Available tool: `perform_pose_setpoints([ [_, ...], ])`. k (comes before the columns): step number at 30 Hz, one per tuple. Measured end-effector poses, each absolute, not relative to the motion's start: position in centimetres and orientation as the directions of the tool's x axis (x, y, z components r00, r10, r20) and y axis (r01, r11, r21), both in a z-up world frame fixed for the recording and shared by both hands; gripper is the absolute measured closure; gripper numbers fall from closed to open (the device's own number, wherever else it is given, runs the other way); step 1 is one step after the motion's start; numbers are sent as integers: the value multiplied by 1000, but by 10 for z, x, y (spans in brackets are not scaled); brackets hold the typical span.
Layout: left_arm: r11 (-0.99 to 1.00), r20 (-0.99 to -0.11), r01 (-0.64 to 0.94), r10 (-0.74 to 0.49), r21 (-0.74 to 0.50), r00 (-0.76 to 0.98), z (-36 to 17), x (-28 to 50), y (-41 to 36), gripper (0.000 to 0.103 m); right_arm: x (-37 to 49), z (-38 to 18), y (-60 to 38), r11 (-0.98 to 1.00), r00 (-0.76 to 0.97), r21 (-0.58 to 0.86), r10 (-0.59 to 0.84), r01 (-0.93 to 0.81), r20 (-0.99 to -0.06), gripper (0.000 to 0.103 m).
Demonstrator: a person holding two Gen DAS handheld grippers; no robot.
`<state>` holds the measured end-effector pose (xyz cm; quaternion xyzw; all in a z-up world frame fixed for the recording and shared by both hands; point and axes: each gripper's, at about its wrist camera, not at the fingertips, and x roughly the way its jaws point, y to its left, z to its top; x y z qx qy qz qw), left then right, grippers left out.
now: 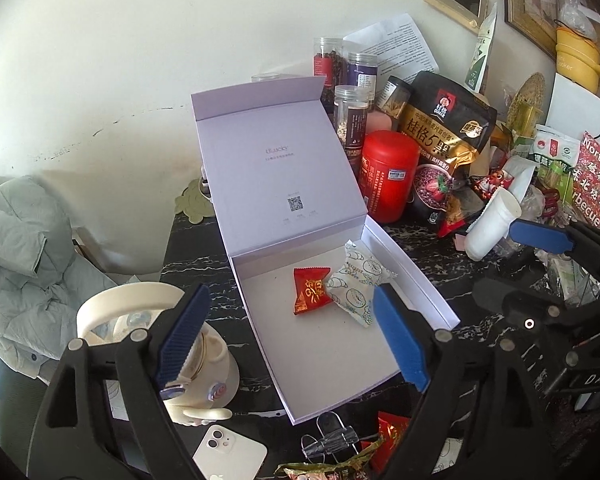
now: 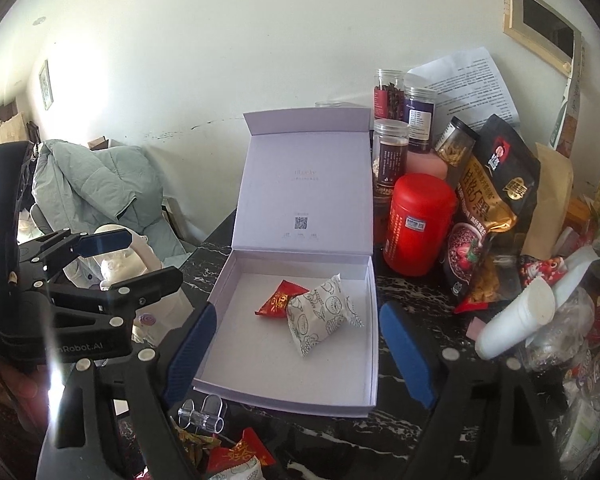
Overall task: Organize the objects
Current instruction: 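Withdraw both open grippers from the box back toward the snack pile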
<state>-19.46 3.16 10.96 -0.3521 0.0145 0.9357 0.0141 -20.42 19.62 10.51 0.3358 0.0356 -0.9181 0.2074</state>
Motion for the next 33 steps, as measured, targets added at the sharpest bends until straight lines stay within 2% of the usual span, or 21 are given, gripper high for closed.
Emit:
perform_pose_setpoints([
  [11,-998,-633,-55,24,30,-774,119,-157,32,16,-169,108,196,-918,-694,79,-348,388,-630,13],
  [17,-995,-626,-97,67,14,-777,122,-136,35,12,-147,110,196,-922,-705,76,-342,381,-621,13],
  [33,-994,-649,-113,79,11,-757,99,-96,39,10,-105,81,193,-928,-702,88,-334,363,-630,12],
])
